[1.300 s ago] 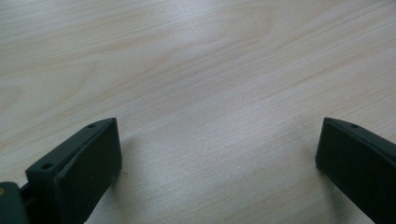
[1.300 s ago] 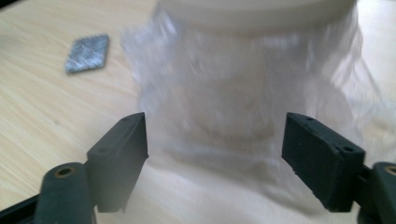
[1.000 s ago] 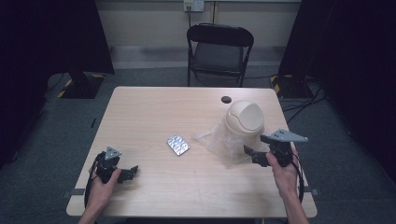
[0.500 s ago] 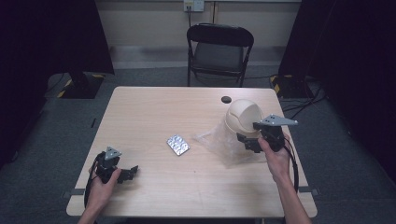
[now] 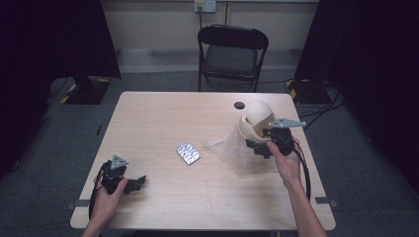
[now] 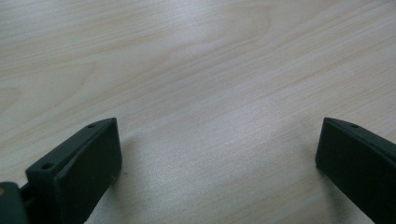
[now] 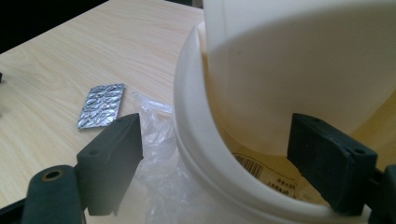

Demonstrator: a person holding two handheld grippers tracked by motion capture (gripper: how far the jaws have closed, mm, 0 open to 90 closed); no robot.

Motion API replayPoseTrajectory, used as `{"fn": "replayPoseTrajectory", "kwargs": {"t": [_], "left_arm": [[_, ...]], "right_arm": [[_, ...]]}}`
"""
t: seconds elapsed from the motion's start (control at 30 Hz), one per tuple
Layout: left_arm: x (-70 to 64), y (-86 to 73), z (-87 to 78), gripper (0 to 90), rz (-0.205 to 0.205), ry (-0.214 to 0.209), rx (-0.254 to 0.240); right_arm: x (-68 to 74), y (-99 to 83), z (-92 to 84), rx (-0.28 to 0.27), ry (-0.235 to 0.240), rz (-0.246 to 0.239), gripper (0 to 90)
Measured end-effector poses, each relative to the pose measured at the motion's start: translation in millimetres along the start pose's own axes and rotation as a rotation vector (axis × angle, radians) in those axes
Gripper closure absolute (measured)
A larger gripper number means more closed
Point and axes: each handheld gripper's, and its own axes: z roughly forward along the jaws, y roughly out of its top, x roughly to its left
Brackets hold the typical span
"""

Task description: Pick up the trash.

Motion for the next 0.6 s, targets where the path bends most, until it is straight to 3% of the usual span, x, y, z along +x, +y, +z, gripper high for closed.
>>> {"fn": "replayPoseTrajectory", "kwargs": {"t": [0.37,0.6], "left_arm": [[0.5,-0.1,0.1,0.0,0.003,-0.004,-0.002],[0.9,-0.1,0.0,0.0,0.007,-0.007,-0.001]], "right_arm": [[-3.3,6.3,12.7,0.003,0.008,0.011,18.3],[-1.8,6.3,11.9,-0.006,0.009,0.01,19.0]]}}
